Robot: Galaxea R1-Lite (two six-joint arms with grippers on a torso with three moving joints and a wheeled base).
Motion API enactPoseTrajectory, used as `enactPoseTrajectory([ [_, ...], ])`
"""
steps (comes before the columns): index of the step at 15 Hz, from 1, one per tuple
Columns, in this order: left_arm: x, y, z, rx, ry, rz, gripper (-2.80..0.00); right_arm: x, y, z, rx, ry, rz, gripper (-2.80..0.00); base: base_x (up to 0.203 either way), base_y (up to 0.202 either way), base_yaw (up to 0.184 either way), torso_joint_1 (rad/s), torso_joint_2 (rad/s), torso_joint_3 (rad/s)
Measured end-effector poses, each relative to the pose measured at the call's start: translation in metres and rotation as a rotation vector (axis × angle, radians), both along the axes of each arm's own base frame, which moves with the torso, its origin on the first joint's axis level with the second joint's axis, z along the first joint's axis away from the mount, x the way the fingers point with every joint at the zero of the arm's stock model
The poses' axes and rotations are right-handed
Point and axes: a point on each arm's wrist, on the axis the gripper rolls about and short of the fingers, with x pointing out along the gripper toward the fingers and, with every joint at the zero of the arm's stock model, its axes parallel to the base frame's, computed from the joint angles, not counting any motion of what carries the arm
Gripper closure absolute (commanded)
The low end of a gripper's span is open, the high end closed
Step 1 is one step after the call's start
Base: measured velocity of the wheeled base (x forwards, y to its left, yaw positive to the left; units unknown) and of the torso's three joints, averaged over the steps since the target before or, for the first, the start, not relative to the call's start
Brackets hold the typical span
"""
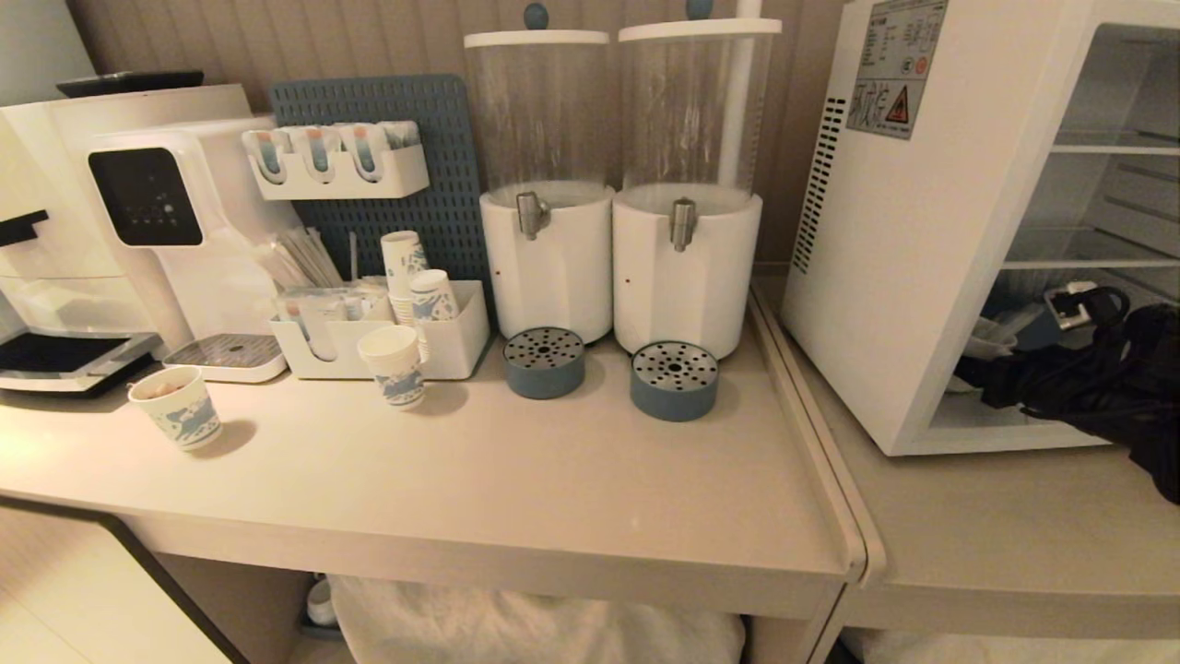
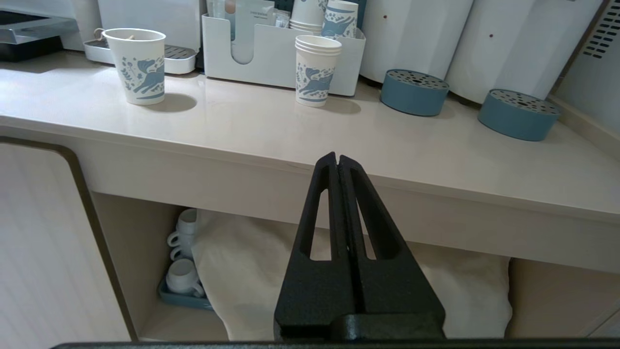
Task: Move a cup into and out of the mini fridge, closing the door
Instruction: Put the ceramic cup in the freezer
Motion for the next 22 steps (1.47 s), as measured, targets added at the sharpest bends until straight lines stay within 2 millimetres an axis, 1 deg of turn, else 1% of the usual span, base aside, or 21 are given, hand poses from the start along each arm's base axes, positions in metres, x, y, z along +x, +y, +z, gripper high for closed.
enactPoseTrajectory([
  [3, 0.000, 0.000, 0.000, -0.001, 0.000, 0.000, 0.00, 0.009, 0.007, -0.005, -0.002, 0.002, 0.022, 0.00, 0.000, 0.000, 0.000, 0.000, 0.00, 0.000],
  [6, 0.000, 0.000, 0.000, -0.001, 0.000, 0.000, 0.00, 0.017, 0.006, -0.010, -0.006, 0.004, 0.023, 0.00, 0.000, 0.000, 0.000, 0.000, 0.00, 0.000],
  [12, 0.000, 0.000, 0.000, 0.000, 0.000, 0.000, 0.00, 0.033, 0.004, -0.026, -0.069, 0.037, 0.019, 0.00, 0.000, 0.000, 0.000, 0.000, 0.00, 0.000],
  [17, 0.000, 0.000, 0.000, -0.001, 0.000, 0.000, 0.00, 0.043, 0.000, -0.025, -0.142, 0.087, -0.021, 0.00, 0.000, 0.000, 0.000, 0.000, 0.00, 0.000],
  [22, 0.000, 0.000, 0.000, -0.001, 0.000, -0.001, 0.00, 0.050, -0.004, -0.029, -0.157, 0.087, -0.053, 0.00, 0.000, 0.000, 0.000, 0.000, 0.00, 0.000],
])
